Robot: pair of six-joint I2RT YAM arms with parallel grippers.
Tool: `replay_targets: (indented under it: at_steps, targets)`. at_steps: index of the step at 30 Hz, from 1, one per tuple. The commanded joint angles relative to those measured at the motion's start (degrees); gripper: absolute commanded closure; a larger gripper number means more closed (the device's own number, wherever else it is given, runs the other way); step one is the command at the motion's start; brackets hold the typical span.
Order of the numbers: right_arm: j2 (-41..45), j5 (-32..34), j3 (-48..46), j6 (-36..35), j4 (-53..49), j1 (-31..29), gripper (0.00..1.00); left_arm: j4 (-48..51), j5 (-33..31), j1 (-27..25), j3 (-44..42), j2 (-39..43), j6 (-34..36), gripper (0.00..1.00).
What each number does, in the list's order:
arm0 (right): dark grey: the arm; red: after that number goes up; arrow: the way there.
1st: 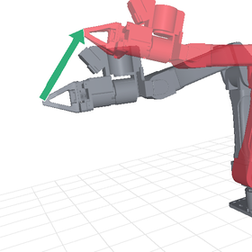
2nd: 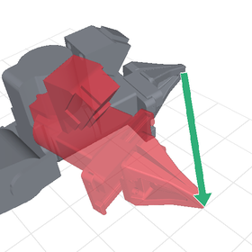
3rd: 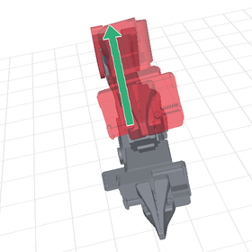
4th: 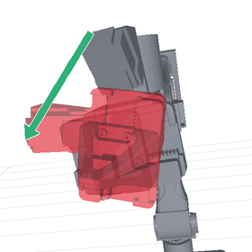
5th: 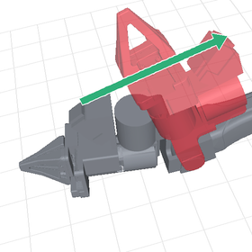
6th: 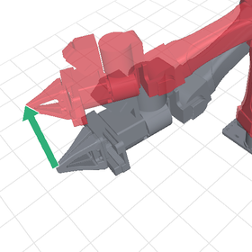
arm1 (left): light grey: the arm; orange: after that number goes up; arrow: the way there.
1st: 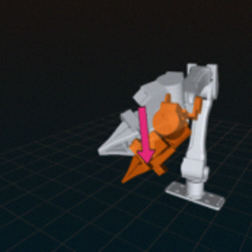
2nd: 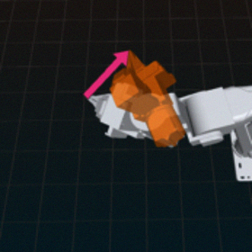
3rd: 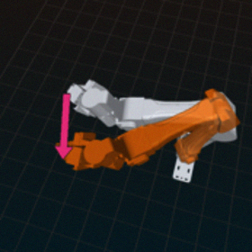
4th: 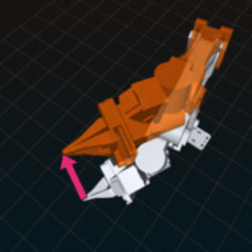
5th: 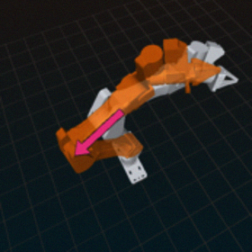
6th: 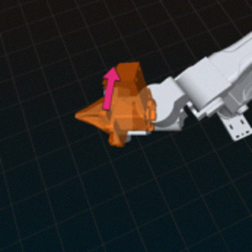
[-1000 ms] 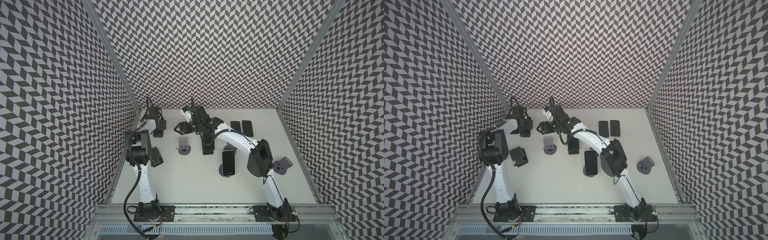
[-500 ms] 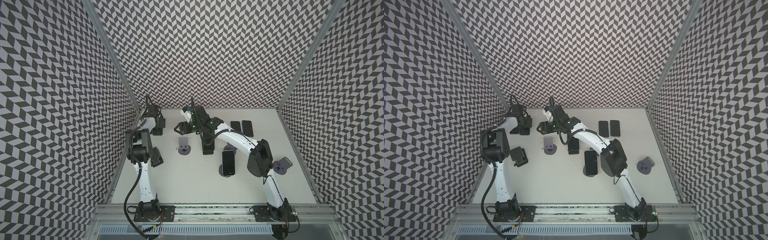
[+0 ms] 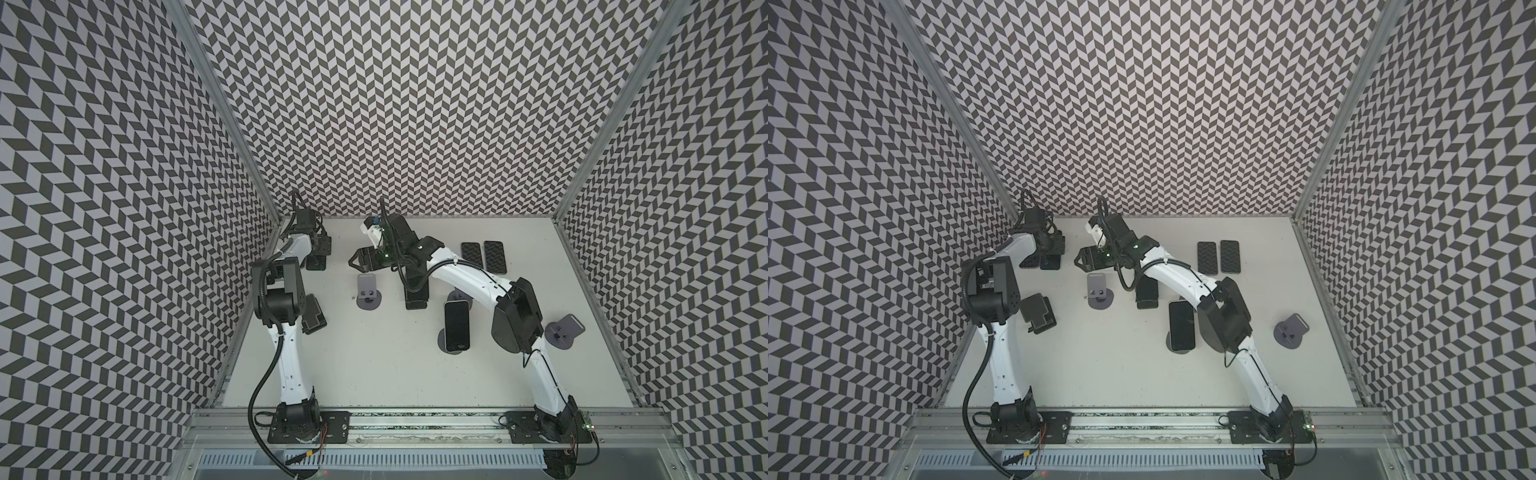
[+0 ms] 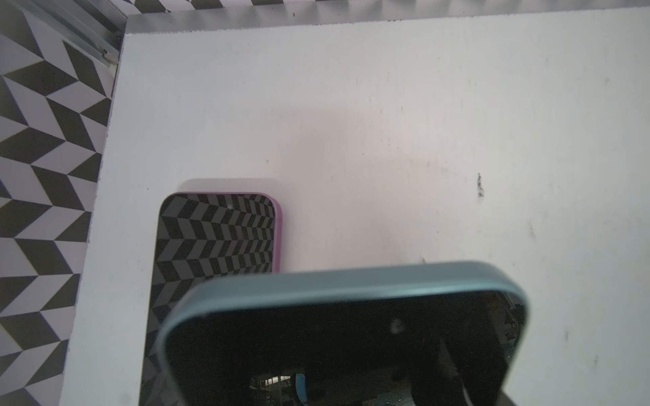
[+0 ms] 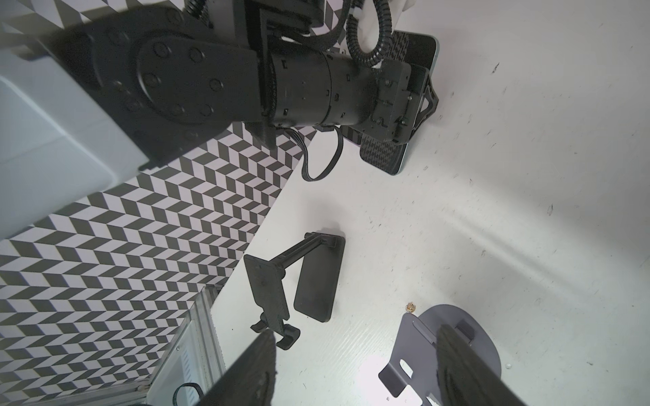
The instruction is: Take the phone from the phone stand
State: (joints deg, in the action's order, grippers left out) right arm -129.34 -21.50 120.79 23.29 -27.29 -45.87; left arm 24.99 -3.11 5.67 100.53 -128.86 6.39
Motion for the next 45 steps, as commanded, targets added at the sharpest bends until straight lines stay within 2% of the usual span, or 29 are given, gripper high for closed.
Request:
replay_targets:
  at_steps: [1,31,45]
  targets:
    - [-0.2,-0.4,0.8,-0.8,1.2,-0.4,0.30,1.0,0.5,0.3,1.0,-2.3,0.3,0.36]
    - [-0.2,2.8,1.4,-1.8,0.3,-0.4,0.29,2.0,0.4,1.0,4.8,-6.6,0.5,0.35]
    - [-0.7,2.1,1.6,-1.5,0.3,-0.4,0.29,1.1,3.1,0.9,1.9,-5.8,-0.7,0.35]
